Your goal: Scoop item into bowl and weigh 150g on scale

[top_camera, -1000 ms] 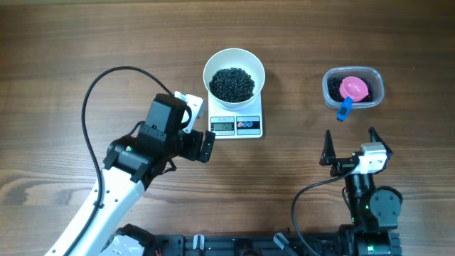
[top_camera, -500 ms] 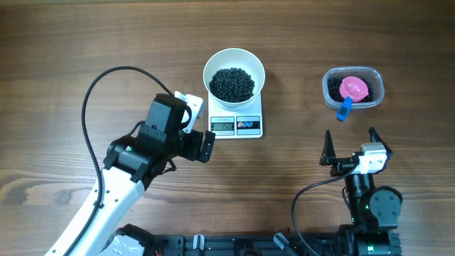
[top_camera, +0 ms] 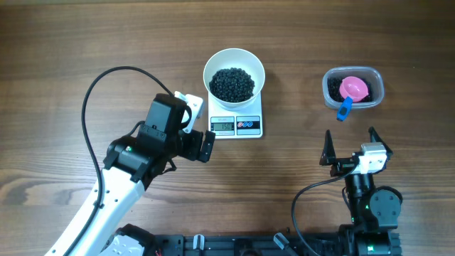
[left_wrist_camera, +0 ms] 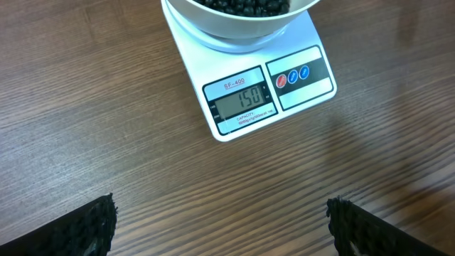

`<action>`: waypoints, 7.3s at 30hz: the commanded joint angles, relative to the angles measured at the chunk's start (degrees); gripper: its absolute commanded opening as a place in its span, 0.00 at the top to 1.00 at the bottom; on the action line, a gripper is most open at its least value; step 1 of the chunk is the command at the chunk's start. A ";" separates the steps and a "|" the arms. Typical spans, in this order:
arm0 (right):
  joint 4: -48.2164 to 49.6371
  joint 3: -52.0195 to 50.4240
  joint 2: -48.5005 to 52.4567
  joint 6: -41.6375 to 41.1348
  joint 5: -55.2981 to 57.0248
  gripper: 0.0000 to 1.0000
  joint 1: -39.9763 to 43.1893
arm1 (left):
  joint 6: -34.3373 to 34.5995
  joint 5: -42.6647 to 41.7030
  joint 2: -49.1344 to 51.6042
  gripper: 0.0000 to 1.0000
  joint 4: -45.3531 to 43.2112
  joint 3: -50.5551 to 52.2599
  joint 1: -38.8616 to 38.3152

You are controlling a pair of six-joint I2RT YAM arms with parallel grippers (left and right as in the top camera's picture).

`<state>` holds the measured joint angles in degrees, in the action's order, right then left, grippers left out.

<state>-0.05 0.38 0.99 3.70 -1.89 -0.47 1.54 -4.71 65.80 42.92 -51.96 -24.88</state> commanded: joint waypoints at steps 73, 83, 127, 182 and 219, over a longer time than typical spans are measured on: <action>0.13 -0.11 -0.79 -0.70 -0.57 0.00 -0.33 | 9.18 -1.55 -56.72 0.00 -27.93 35.60 26.34; 0.13 -0.11 -0.79 -0.72 -0.57 0.00 -0.33 | 9.16 -1.92 -61.88 0.00 -31.78 40.30 26.36; 0.13 -0.11 -0.79 -0.70 -0.57 0.00 -0.33 | 4.39 -4.50 -65.66 0.00 -39.87 51.65 26.45; 0.13 -0.11 -0.79 -0.70 -0.57 0.00 -0.33 | -2.60 3.96 -65.66 0.00 -38.40 51.65 26.12; 0.13 -0.11 -0.79 -0.70 -0.57 0.00 -0.33 | -2.58 3.93 -65.64 0.00 -38.53 51.65 26.12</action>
<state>-0.03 0.38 0.99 3.70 -1.89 -0.47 -0.99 -0.71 0.80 4.32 -0.71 1.45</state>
